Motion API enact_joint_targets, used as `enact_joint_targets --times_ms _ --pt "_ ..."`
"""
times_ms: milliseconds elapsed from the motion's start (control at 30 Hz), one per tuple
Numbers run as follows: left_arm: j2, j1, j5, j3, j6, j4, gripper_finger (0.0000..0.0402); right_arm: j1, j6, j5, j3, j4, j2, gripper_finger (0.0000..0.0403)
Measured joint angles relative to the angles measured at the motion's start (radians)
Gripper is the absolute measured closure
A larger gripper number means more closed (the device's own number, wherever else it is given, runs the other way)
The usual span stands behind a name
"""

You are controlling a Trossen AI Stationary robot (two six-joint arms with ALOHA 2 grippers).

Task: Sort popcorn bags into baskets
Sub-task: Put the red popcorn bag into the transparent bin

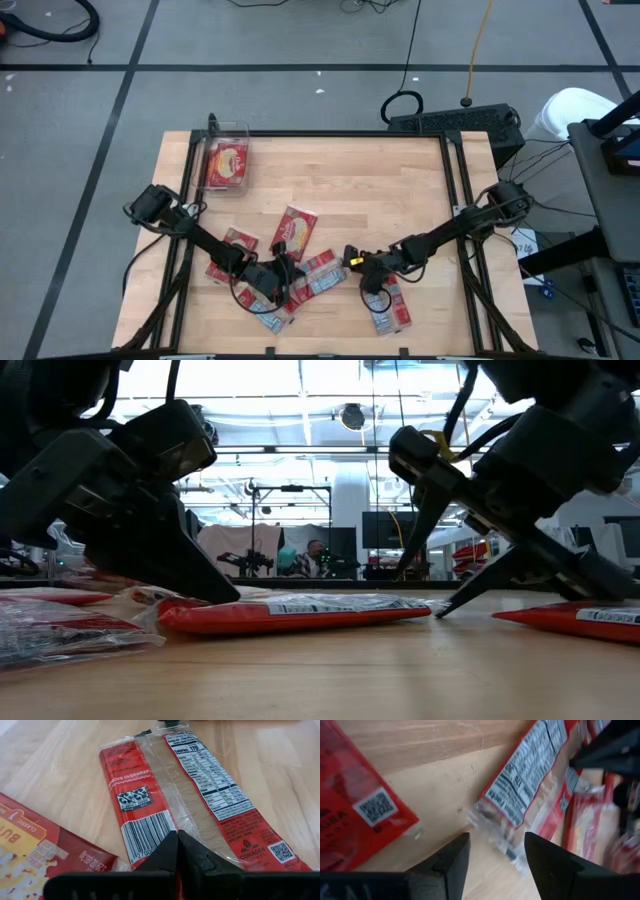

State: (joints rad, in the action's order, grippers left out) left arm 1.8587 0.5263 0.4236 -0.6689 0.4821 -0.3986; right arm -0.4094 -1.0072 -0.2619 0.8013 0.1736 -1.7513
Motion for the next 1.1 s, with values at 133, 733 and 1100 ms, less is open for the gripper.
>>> enact_joint_targets --times_ms 133,733,1100 --pt "0.001 -0.009 0.0 0.0 -0.018 -0.004 0.0397 0.009 -0.091 0.018 0.001 0.083 -0.042 0.0218" --pt "-0.148 -0.022 0.014 0.008 -0.172 0.052 0.0392 0.018 0.065 0.031 -0.002 0.18 -0.052 0.0396" --pt "-0.455 0.001 0.186 0.004 -0.36 0.167 0.0283 0.061 0.543 0.028 -0.002 0.271 0.021 0.0402"
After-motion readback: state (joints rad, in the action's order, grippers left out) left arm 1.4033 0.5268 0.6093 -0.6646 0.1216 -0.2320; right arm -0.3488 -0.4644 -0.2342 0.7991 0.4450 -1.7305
